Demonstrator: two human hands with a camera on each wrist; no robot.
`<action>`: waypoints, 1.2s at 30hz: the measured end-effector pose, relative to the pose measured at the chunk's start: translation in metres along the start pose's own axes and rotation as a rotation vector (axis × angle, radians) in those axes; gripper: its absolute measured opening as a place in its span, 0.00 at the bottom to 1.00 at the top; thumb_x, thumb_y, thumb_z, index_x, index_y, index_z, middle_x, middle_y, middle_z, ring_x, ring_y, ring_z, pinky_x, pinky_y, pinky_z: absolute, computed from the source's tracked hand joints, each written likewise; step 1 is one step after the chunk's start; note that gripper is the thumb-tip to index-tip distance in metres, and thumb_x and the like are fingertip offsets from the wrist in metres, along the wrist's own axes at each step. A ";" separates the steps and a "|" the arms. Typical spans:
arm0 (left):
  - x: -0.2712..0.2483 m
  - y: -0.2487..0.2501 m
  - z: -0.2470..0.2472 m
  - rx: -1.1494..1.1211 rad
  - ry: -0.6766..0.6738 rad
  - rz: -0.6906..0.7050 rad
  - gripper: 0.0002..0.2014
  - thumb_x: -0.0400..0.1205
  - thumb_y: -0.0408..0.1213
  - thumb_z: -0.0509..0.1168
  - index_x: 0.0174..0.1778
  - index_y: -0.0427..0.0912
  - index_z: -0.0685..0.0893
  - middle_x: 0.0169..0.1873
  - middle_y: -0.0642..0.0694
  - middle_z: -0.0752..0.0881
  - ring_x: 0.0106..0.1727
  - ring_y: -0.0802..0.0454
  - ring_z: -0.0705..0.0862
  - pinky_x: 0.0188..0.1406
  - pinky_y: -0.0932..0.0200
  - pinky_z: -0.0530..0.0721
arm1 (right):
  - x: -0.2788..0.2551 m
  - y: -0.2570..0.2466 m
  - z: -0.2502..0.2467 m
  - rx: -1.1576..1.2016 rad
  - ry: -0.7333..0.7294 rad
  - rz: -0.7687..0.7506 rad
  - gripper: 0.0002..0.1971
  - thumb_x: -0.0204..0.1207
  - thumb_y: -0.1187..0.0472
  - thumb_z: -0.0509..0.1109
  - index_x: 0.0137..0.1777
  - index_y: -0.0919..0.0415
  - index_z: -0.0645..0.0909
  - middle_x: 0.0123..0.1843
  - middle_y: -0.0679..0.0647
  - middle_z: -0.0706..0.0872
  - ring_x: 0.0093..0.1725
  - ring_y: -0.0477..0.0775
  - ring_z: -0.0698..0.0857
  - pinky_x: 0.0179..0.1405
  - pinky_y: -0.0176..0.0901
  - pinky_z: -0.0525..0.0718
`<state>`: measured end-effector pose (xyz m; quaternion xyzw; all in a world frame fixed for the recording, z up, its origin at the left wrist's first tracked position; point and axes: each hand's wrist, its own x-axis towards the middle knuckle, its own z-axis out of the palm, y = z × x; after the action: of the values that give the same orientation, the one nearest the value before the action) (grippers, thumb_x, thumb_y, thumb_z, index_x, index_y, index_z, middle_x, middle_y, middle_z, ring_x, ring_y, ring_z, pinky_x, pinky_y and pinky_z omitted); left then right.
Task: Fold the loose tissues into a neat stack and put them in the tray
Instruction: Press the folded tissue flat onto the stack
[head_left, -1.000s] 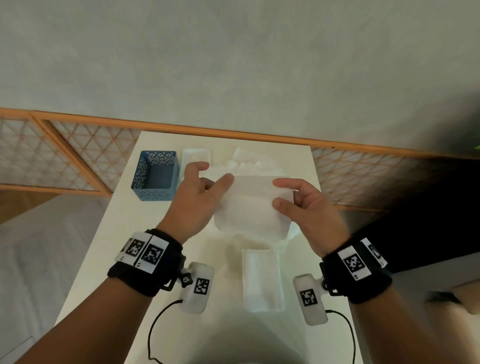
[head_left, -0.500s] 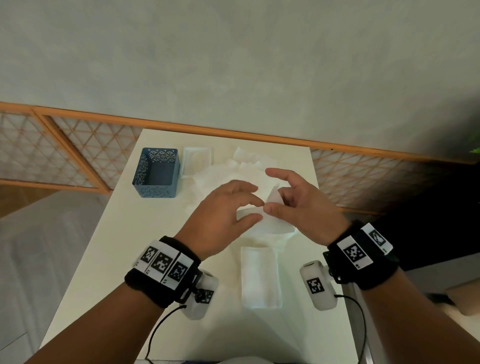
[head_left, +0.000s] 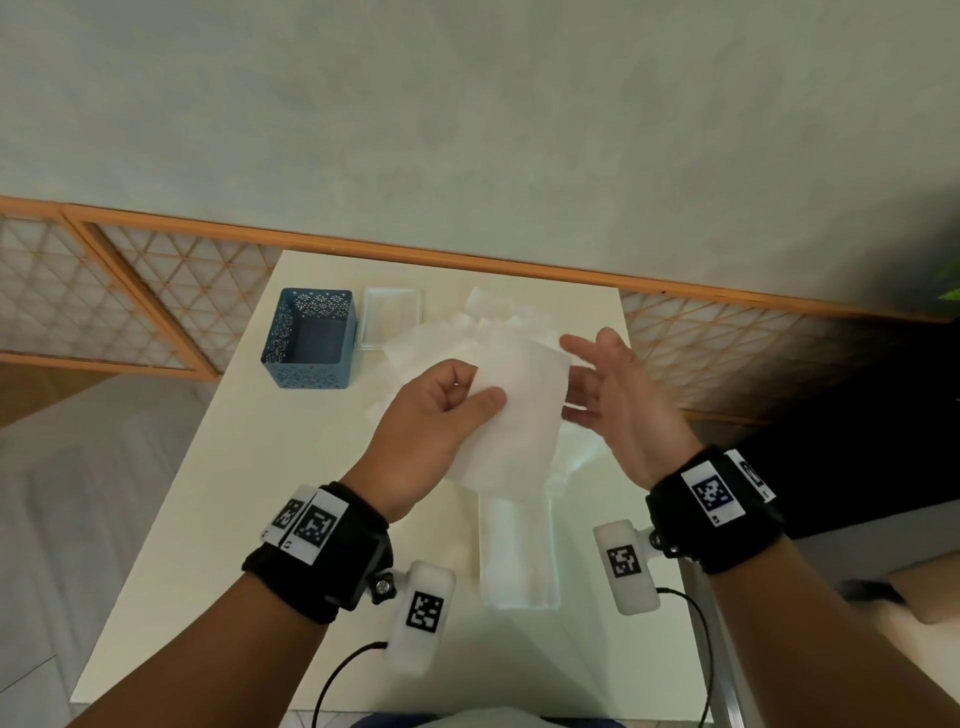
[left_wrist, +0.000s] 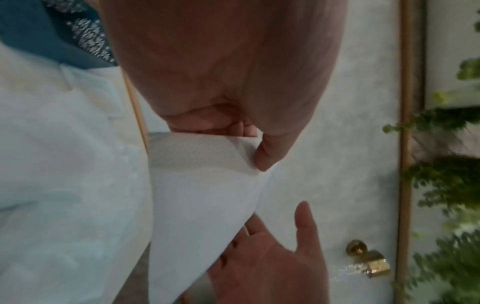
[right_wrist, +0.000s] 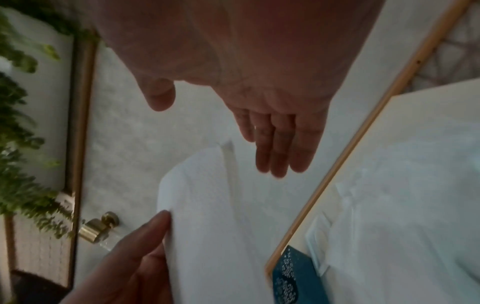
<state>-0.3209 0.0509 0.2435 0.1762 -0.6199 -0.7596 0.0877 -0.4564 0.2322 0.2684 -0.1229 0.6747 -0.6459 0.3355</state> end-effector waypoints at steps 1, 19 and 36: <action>0.001 -0.001 0.001 -0.049 0.002 -0.020 0.12 0.82 0.43 0.76 0.50 0.38 0.85 0.51 0.36 0.90 0.53 0.42 0.89 0.62 0.38 0.84 | -0.001 0.002 0.002 0.025 -0.037 0.044 0.40 0.76 0.26 0.57 0.80 0.52 0.76 0.68 0.59 0.91 0.67 0.59 0.90 0.69 0.56 0.84; 0.003 -0.109 0.002 0.288 0.078 -0.426 0.07 0.83 0.33 0.76 0.48 0.31 0.89 0.34 0.44 0.89 0.32 0.51 0.86 0.42 0.51 0.91 | 0.000 0.118 -0.010 -0.502 0.162 0.232 0.08 0.82 0.56 0.75 0.47 0.62 0.87 0.47 0.55 0.92 0.48 0.60 0.91 0.50 0.57 0.89; 0.009 -0.216 0.008 0.661 0.115 -0.508 0.06 0.79 0.44 0.76 0.42 0.49 0.87 0.41 0.51 0.92 0.46 0.49 0.89 0.47 0.52 0.86 | 0.011 0.227 -0.013 -0.743 0.261 0.495 0.14 0.80 0.58 0.72 0.34 0.55 0.73 0.31 0.49 0.77 0.32 0.54 0.74 0.28 0.40 0.71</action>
<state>-0.3143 0.1019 0.0338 0.3843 -0.7610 -0.5064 -0.1292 -0.4117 0.2668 0.0483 0.0124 0.9059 -0.2711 0.3251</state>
